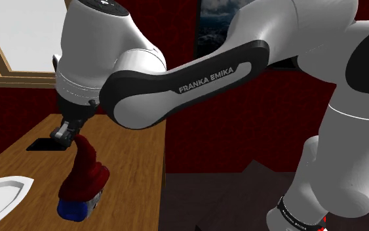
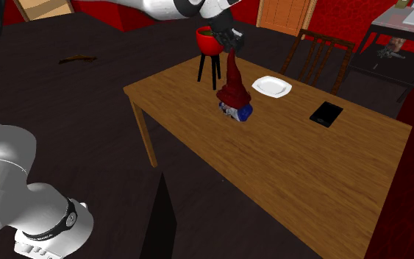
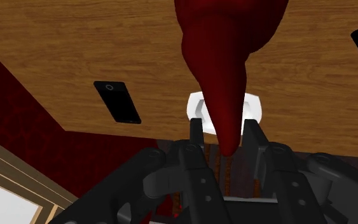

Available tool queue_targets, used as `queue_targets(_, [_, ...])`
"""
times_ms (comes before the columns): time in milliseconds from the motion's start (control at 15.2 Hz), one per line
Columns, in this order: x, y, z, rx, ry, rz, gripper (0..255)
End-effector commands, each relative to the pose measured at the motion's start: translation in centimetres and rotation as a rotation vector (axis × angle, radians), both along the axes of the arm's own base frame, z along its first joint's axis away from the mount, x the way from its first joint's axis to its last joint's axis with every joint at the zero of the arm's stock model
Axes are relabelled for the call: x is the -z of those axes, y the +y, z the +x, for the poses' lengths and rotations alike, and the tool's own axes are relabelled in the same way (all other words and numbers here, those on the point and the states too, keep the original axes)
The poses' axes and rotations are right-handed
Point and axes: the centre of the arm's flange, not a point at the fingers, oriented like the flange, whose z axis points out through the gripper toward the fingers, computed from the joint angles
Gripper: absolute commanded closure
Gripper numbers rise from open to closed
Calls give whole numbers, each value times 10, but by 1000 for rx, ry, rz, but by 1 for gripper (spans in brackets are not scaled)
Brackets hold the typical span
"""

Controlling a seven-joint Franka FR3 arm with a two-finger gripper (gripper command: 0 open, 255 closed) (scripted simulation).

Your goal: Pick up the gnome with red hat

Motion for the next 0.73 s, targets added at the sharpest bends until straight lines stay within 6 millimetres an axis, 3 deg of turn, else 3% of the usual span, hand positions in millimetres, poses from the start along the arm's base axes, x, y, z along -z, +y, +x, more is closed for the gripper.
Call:
queue_targets(0, [-12, 1, -1, 0, -3, 2, 255])
queue_targets(528, [-54, 1, -1, 0, -3, 2, 255])
queue_targets(660, [-55, 1, -1, 0, -3, 2, 255])
